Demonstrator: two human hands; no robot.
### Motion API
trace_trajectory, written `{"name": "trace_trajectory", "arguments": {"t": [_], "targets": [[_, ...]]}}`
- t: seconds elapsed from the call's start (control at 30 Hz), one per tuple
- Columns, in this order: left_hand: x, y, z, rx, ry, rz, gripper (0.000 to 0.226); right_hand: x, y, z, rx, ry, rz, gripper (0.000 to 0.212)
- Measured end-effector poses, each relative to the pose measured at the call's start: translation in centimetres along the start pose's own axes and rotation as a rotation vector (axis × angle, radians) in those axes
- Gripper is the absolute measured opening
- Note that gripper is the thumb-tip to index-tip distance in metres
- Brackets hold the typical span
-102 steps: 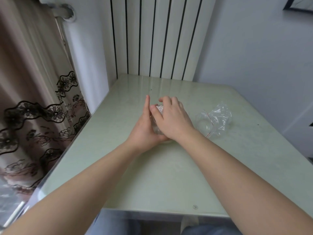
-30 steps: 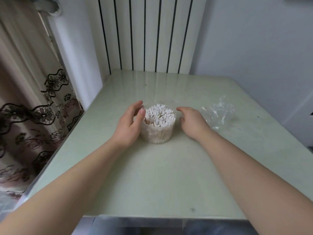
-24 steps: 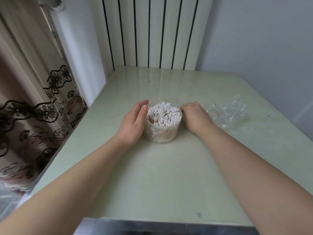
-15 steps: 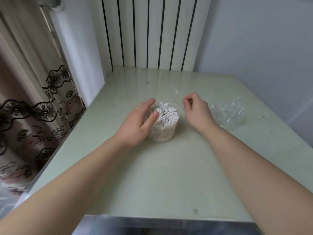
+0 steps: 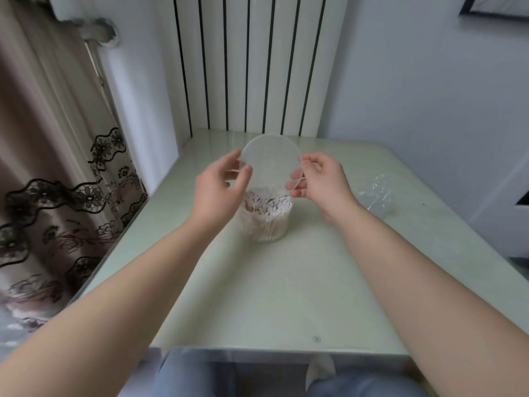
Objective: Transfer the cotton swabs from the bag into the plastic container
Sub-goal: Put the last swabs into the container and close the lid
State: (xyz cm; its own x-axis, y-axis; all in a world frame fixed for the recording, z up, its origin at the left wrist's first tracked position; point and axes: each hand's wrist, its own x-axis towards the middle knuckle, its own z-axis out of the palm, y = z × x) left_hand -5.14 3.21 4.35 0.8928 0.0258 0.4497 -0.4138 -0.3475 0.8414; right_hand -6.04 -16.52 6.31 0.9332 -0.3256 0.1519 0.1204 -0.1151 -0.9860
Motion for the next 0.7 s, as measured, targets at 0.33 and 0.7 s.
{"name": "trace_trajectory", "arguments": {"t": [0.33,0.7], "targets": [[0.4,-0.9,-0.8,0.121,-0.053,-0.309,0.025,-0.8,2.0,0.5,-0.608,0.095,-0.047,0.03],[0.9,-2.3,0.3,0.072,-0.108,-0.313,0.019,0.6,3.9,1.0,-0.64,0.096,-0.028,0.029]]}}
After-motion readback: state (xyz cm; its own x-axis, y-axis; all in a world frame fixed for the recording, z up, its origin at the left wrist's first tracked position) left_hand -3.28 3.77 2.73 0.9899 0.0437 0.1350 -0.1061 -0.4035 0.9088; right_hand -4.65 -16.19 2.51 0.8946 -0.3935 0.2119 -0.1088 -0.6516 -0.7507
